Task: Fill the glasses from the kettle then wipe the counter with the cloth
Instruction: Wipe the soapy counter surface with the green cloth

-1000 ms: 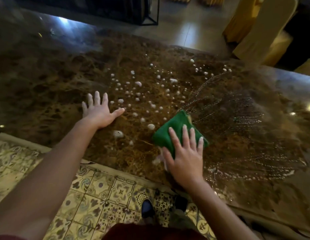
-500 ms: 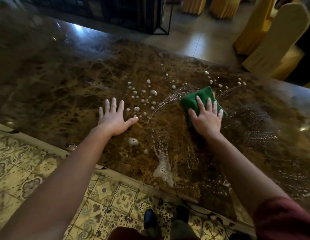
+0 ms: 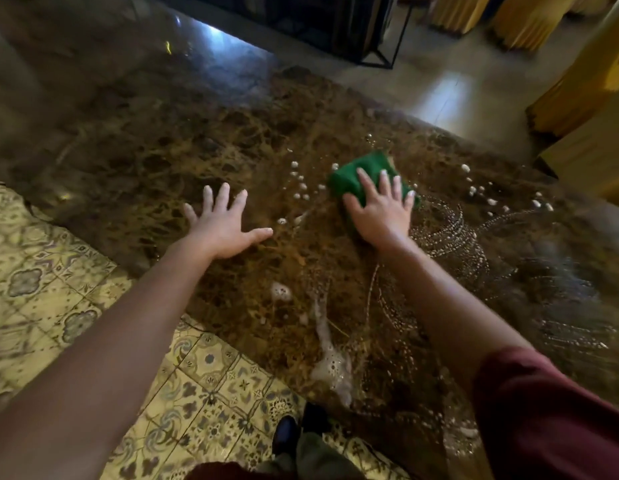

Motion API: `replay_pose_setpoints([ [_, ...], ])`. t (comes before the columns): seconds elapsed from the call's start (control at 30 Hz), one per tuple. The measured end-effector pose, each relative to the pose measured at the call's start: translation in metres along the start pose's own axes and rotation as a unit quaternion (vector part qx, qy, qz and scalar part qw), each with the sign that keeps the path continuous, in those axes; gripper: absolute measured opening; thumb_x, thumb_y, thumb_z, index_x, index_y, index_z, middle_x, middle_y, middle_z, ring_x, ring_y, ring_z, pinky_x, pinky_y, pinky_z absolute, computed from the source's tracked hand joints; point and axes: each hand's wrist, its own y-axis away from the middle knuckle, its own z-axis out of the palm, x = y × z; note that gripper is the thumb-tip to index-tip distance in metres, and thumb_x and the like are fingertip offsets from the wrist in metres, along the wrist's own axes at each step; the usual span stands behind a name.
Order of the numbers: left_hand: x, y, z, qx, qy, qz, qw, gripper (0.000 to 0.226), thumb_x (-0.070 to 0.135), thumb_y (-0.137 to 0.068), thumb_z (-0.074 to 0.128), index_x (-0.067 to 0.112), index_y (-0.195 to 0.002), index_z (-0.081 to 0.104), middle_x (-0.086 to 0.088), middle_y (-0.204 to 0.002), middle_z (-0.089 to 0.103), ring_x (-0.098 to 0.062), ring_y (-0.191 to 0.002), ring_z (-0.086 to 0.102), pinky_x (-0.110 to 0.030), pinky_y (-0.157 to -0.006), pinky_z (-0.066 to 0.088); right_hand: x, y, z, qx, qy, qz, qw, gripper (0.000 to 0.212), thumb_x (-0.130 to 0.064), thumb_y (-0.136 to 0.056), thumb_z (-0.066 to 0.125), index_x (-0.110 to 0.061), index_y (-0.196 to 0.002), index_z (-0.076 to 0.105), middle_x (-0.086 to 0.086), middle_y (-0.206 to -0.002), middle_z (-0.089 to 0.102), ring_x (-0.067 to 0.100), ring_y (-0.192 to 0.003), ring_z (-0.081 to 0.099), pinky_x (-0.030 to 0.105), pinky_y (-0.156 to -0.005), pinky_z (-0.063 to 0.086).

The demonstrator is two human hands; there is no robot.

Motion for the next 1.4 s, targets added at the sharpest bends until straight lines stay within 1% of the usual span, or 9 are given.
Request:
replay_pose_setpoints([
  [0.13, 0.005, -0.003, 0.002, 0.001, 0.005, -0.008, 1.0, 0.1, 0.082, -0.087, 0.039, 0.032, -0.163, -0.003, -0.003, -0.17, -0.019, -0.031, -0.155, -0.022, -0.067, -0.121, -0.008, -0.009, -0.021, -0.002, 0.014, -0.01, 0.069, 0.997, 0.07, -0.067, -0.099, 0.028, -0.042, -0.163, 0.016, 0.011, -0.174, 0.009, 0.038, -0.16, 0.001, 0.066, -0.124, -0.002],
  [0.33, -0.021, -0.017, -0.02, -0.013, 0.038, 0.022, 0.999, 0.068, 0.065, -0.1, 0.036, 0.042, -0.161, 0.015, 0.005, -0.172, -0.006, -0.025, -0.158, -0.012, -0.061, -0.124, -0.003, -0.057, 0.098, 0.024, -0.016, 0.022, -0.152, 0.988, 0.066, -0.068, -0.1, 0.029, -0.045, -0.161, 0.018, 0.013, -0.172, 0.017, 0.043, -0.158, 0.007, 0.072, -0.122, 0.004],
  [0.5, -0.021, -0.018, -0.001, -0.001, -0.008, 0.022, 1.0, 0.073, 0.072, -0.097, 0.03, 0.047, -0.16, -0.001, 0.006, -0.17, -0.019, -0.027, -0.155, -0.023, -0.061, -0.122, -0.011, -0.042, 0.103, 0.02, -0.044, 0.037, -0.224, 0.973, 0.067, -0.073, -0.099, 0.028, -0.05, -0.16, 0.017, 0.009, -0.173, 0.017, 0.039, -0.16, 0.005, 0.068, -0.124, 0.002],
  [0.73, -0.024, -0.018, 0.001, 0.001, 0.013, 0.037, 0.999, 0.075, 0.071, -0.098, 0.031, 0.046, -0.16, -0.002, 0.007, -0.169, -0.023, -0.025, -0.153, -0.028, -0.06, -0.122, -0.015, -0.033, -0.064, -0.003, -0.004, 0.027, -0.049, 0.998, 0.07, -0.075, -0.096, 0.033, -0.049, -0.16, 0.021, 0.008, -0.173, 0.016, 0.035, -0.16, 0.008, 0.064, -0.125, 0.003],
  [0.87, -0.038, -0.028, -0.011, -0.03, 0.015, 0.071, 0.997, 0.071, 0.064, -0.101, 0.039, 0.046, -0.16, 0.003, 0.009, -0.169, -0.019, -0.023, -0.154, -0.025, -0.059, -0.121, -0.014, -0.082, -0.092, 0.001, -0.01, -0.013, -0.046, 0.999, 0.066, -0.068, -0.098, 0.04, -0.049, -0.159, 0.024, 0.005, -0.174, 0.012, 0.028, -0.161, 0.003, 0.058, -0.127, 0.0],
  [1.0, -0.058, -0.04, -0.027, -0.064, 0.024, 0.124, 0.99, 0.062, 0.049, -0.106, 0.041, 0.046, -0.16, 0.011, 0.01, -0.171, -0.012, -0.021, -0.156, -0.018, -0.06, -0.124, -0.009, -0.118, -0.018, 0.02, -0.041, -0.001, -0.135, 0.99, 0.063, -0.066, -0.1, 0.04, -0.05, -0.159, 0.023, 0.004, -0.174, 0.011, 0.028, -0.161, 0.001, 0.055, -0.128, -0.005],
  [1.13, -0.051, -0.03, -0.016, -0.002, 0.028, 0.128, 0.991, 0.055, 0.051, -0.108, 0.028, 0.043, -0.161, 0.015, 0.007, -0.172, -0.007, -0.023, -0.157, -0.016, -0.06, -0.123, -0.012, -0.097, 0.114, 0.029, -0.042, 0.004, -0.156, 0.987, 0.063, -0.069, -0.101, 0.029, -0.052, -0.16, 0.017, 0.003, -0.174, 0.009, 0.028, -0.161, -0.001, 0.058, -0.128, -0.001],
  [1.23, -0.048, -0.028, -0.011, 0.021, 0.044, 0.128, 0.991, 0.057, 0.057, -0.106, 0.026, 0.041, -0.16, 0.019, 0.006, -0.172, -0.005, -0.024, -0.157, -0.016, -0.059, -0.122, -0.014, -0.054, 0.178, 0.022, -0.046, 0.022, -0.092, 0.994, 0.064, -0.073, -0.098, 0.022, -0.056, -0.159, 0.014, -0.003, -0.173, 0.004, 0.024, -0.16, -0.005, 0.055, -0.128, -0.002],
  [1.4, -0.048, -0.029, -0.011, 0.013, -0.019, 0.141, 0.99, 0.069, 0.066, -0.101, 0.03, 0.038, -0.162, 0.011, 0.001, -0.172, -0.008, -0.029, -0.157, -0.016, -0.064, -0.122, -0.009, 0.042, 0.194, 0.001, 0.042, -0.012, 0.171, 0.984, 0.07, -0.068, -0.092, 0.032, -0.045, -0.158, 0.031, 0.008, -0.172, 0.021, 0.031, -0.159, 0.013, 0.059, -0.126, 0.009],
])
